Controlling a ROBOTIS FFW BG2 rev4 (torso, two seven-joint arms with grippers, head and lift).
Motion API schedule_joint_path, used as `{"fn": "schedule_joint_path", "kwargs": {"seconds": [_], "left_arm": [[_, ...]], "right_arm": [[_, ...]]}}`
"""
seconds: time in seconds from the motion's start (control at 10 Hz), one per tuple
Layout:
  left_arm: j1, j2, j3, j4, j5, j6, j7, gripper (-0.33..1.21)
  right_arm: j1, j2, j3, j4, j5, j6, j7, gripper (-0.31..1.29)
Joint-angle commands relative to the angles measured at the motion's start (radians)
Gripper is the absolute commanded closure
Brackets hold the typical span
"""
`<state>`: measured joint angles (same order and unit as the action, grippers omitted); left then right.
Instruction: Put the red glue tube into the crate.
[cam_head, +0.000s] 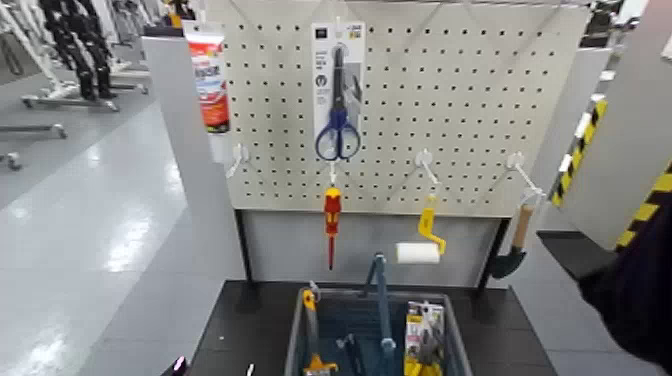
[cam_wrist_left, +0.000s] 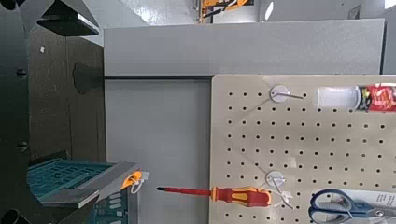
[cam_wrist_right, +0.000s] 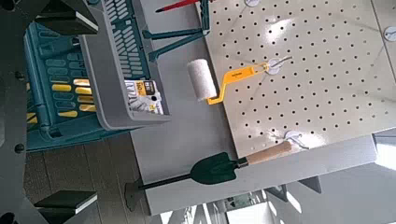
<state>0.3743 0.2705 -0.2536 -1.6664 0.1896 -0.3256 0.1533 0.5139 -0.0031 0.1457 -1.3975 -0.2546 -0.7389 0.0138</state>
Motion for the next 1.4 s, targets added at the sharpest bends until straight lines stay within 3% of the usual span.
{"fn": "schedule_joint_path", "kwargs": {"seconds": [0.1, 0.5, 0.8, 1.1, 1.4], "left_arm": [[0.000, -0.001, 0.000, -0.001, -0.001, 0.002, 0.000, 0.09], [-0.003, -0.001, 0.008, -0.010, 0.001, 0.033, -0.011, 0.09], [-0.055, -0.007, 0.057, -0.073, 0.022, 0.131, -0.095, 0.09], [-0.138, -0.036, 0.169, -0.170, 0.045, 0.283, -0.253, 0.07], [-0.262, -0.045, 0.272, -0.257, 0.086, 0.534, -0.431, 0.07]], "right_arm": [[0.000, 0.090, 0.000, 0.000, 0.000, -0.001, 0.000, 0.06], [-0.002, 0.092, 0.002, 0.002, 0.000, 0.001, 0.000, 0.06], [-0.003, 0.090, 0.002, 0.003, 0.000, 0.006, 0.000, 0.06], [-0.005, 0.090, 0.002, 0.003, 0.000, 0.006, 0.000, 0.06], [-0.005, 0.090, 0.003, 0.002, 0.000, 0.006, 0.002, 0.06]]}}
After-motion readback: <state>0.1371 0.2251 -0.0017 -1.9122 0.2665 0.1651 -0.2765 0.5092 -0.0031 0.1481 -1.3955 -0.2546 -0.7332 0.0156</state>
